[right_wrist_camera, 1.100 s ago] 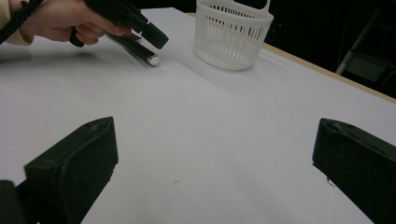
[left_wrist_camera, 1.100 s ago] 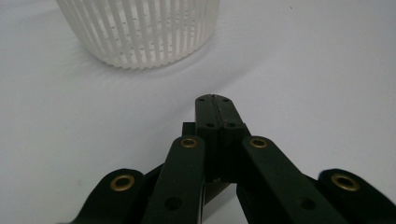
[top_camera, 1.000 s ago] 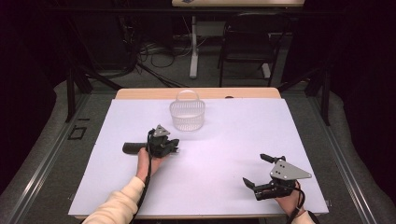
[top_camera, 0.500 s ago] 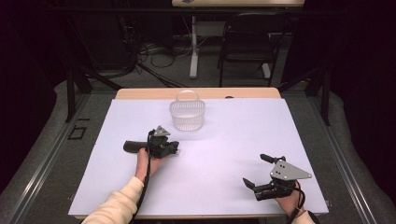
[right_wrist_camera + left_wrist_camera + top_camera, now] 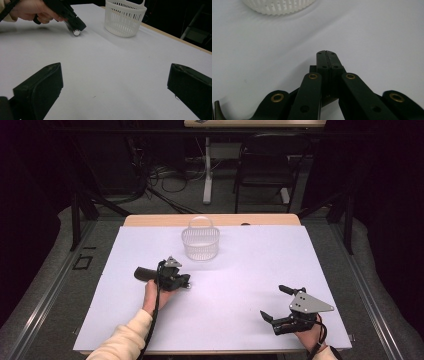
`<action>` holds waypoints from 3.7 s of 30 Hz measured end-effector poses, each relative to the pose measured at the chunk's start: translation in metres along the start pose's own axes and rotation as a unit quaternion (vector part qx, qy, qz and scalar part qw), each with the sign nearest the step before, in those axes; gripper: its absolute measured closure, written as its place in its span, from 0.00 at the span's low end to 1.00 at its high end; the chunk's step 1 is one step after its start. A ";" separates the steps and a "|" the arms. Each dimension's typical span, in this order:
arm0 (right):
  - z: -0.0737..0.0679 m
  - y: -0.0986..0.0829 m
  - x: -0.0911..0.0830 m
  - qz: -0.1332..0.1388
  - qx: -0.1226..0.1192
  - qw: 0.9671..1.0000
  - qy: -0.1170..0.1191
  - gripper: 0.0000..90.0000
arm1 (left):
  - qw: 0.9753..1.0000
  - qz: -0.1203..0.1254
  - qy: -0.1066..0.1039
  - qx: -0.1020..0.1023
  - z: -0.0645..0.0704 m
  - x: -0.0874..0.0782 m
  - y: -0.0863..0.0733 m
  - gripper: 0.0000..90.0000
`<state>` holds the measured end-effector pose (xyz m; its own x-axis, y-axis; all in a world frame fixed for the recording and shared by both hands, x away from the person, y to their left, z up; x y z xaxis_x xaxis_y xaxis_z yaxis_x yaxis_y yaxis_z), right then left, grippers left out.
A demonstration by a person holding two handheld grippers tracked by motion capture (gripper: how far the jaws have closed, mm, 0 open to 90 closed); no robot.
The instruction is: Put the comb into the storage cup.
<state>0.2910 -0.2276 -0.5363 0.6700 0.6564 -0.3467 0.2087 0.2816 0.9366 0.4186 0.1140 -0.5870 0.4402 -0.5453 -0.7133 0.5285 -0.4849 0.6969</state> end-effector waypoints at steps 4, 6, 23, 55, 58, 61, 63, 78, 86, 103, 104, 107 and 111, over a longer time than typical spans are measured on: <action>0.000 0.000 0.000 0.000 0.000 1.000 0.000 0.00 | 1.000 -0.011 -0.004 -0.005 0.001 -0.002 -0.003 1.00; 0.000 0.000 0.000 0.000 0.000 1.000 0.000 0.00 | 1.000 -0.018 -0.003 -0.003 0.002 -0.003 -0.004 1.00; 0.000 0.000 -0.001 -0.001 0.001 1.000 0.000 0.00 | 0.999 -0.045 -0.018 -0.005 0.004 -0.015 -0.014 1.00; 0.000 0.000 -0.002 0.000 0.000 1.000 0.000 0.00 | 0.997 -0.078 0.007 -0.029 -0.010 -0.031 -0.026 1.00; 0.000 0.000 -0.002 0.000 -0.001 1.000 0.000 0.00 | 0.996 -0.080 0.009 -0.026 -0.010 -0.032 -0.026 1.00; 0.000 0.000 -0.002 0.000 0.001 1.000 0.000 0.00 | 0.996 -0.080 0.008 -0.026 -0.011 -0.033 -0.026 1.00; 0.000 0.000 -0.002 0.001 0.003 1.000 0.001 0.00 | 0.996 -0.081 0.008 -0.025 -0.011 -0.033 -0.026 1.00; 0.000 0.000 -0.003 0.002 0.001 1.000 0.002 0.00 | 0.996 -0.087 0.009 -0.025 -0.015 -0.037 -0.029 1.00; -0.001 0.001 -0.003 0.002 0.000 1.000 0.003 0.00 | 0.996 -0.090 0.013 -0.023 -0.014 -0.037 -0.030 1.00; -0.002 0.001 -0.003 0.003 -0.002 1.000 0.005 0.00 | 0.995 -0.096 0.020 -0.022 -0.017 -0.039 -0.033 1.00; -0.002 0.001 -0.003 0.004 -0.002 1.000 0.005 0.00 | 0.995 -0.096 0.020 -0.022 -0.017 -0.039 -0.033 1.00; -0.001 0.001 -0.003 0.003 -0.001 1.000 0.005 0.00 | 0.995 -0.098 0.021 -0.018 -0.018 -0.039 -0.033 1.00; -0.001 0.001 -0.002 0.004 -0.002 1.000 0.005 0.00 | 0.994 -0.101 0.023 -0.015 -0.019 -0.040 -0.034 1.00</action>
<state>0.2886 -0.2280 -0.5348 0.6638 0.6662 -0.3400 0.2013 0.2787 0.9390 0.3972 0.1650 -0.5835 0.3553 -0.4055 -0.8422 0.6305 -0.5612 0.5362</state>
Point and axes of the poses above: each handheld gripper's, and its own axes: x roughly forward along the jaws, y roughly out of its top, z roughly to its right, the point moved 5 cm from there along x, roughly forward along the jaws, and after that the axes turned 4 degrees about x, right-handed, at the moved point
